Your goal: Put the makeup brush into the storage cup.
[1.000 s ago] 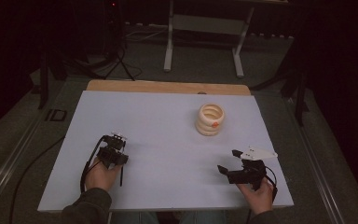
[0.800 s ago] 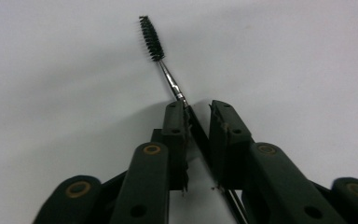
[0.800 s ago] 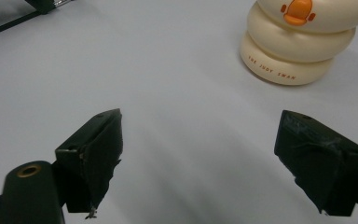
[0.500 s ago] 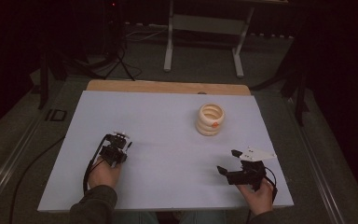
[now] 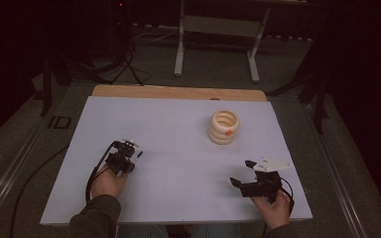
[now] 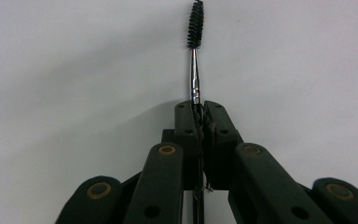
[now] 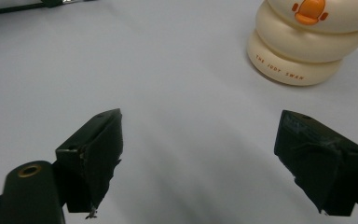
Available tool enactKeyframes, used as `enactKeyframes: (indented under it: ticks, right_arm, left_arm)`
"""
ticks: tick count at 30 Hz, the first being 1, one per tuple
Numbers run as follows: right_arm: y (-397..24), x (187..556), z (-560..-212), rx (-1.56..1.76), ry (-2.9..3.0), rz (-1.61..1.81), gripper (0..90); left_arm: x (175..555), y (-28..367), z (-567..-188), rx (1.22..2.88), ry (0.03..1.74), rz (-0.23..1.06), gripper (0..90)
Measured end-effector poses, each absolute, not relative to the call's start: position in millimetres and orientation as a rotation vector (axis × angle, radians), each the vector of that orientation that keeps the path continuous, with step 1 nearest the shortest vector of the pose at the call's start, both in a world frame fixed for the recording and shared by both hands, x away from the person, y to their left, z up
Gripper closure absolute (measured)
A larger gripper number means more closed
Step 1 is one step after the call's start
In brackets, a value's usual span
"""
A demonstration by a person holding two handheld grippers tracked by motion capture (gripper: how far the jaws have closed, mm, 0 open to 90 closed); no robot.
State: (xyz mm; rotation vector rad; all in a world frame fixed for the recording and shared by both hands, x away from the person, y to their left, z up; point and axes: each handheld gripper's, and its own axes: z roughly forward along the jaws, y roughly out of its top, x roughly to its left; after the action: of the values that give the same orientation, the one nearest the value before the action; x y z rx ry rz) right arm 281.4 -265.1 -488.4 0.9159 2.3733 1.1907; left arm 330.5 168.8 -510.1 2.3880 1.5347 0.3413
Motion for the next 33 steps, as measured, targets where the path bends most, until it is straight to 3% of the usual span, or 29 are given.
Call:
enactKeyframes:
  ticks: [33]
  right_arm:
    - [-255,279,-488,0.889,2.41,1.208,15.2]
  left_arm:
    - [311,190,-472,2.208,1.291,0.298,86.3]
